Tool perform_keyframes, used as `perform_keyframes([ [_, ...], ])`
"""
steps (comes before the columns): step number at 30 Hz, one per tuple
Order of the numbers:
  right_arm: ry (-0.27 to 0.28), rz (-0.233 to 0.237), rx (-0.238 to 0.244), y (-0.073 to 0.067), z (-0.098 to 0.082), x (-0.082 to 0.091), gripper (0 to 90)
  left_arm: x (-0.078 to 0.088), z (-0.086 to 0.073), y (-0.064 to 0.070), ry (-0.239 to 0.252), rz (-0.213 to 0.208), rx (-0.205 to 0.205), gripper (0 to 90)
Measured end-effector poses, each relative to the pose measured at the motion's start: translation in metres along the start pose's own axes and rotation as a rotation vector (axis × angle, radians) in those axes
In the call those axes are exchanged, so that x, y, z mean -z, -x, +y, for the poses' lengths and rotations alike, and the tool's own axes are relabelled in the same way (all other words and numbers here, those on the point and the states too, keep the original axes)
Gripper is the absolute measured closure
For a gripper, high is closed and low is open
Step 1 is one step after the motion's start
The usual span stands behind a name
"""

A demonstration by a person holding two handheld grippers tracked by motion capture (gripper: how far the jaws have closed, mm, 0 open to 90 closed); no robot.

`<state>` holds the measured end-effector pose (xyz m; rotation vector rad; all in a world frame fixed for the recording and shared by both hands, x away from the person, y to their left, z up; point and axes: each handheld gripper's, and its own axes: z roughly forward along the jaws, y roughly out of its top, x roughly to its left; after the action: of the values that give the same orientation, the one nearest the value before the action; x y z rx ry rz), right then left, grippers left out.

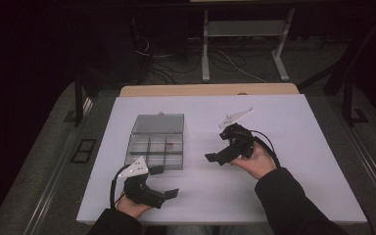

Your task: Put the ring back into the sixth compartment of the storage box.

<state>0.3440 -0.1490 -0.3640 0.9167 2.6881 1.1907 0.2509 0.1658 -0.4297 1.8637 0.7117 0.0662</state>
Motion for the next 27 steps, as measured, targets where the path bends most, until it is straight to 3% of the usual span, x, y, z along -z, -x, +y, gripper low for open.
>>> perform_keyframes([
  [12,0.030,-0.041,-0.029,0.001,-0.040,0.030,0.8,-0.001,0.000,0.000,-0.001,0.000,0.000,0.0],
  [27,0.080,-0.083,-0.126,0.011,-0.101,0.061,0.8,-0.001,0.000,0.001,-0.002,0.004,0.004,0.0],
])
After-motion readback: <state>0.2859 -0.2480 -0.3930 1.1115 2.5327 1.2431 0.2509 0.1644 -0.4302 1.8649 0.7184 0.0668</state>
